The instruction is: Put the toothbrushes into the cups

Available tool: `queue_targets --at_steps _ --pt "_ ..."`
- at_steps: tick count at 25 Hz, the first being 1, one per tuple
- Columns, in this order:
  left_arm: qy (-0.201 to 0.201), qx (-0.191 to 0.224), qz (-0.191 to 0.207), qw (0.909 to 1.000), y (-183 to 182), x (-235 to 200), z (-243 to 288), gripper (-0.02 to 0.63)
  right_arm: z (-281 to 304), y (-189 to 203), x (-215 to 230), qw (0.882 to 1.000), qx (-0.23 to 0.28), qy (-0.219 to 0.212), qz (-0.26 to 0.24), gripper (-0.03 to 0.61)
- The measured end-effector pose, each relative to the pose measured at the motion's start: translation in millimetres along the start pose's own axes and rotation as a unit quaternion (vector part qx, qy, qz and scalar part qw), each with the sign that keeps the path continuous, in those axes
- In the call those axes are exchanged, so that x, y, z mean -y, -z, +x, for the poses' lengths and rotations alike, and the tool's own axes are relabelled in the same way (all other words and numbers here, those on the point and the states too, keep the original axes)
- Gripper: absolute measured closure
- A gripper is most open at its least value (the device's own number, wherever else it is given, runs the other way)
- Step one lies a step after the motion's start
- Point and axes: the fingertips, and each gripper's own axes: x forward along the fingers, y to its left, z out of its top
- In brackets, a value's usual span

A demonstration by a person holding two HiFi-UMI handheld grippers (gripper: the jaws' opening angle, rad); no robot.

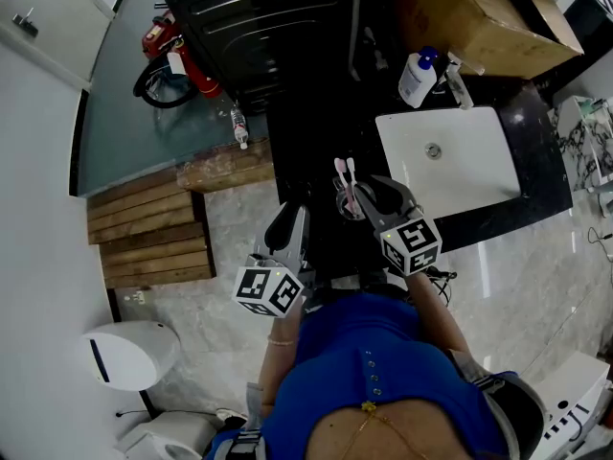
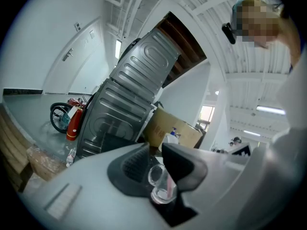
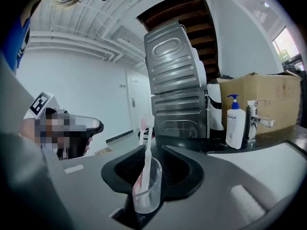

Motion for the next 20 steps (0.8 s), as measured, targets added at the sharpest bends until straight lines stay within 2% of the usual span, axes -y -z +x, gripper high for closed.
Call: queue_targets --at_steps 5,10,16,20 --pt "0.019 -0.012 0.006 0.9997 7 12 9 0.54 -6 -1 2 1.0 0.004 0.003 0.003 0.472" --pt "0.045 -0.03 0.009 0.9985 17 26 20 0.549 -15 -3 3 1.0 0.006 0.005 0.002 0.518" --pt "0.074 -0.053 0.019 0.9957 28 43 31 0.595 -21 -4 2 1.0 0.009 0.004 0.003 0.573" --pt "0.088 -0.058 0.021 0.9942 32 52 36 0.604 -24 -5 0 1.0 0.013 0.001 0.005 0.577"
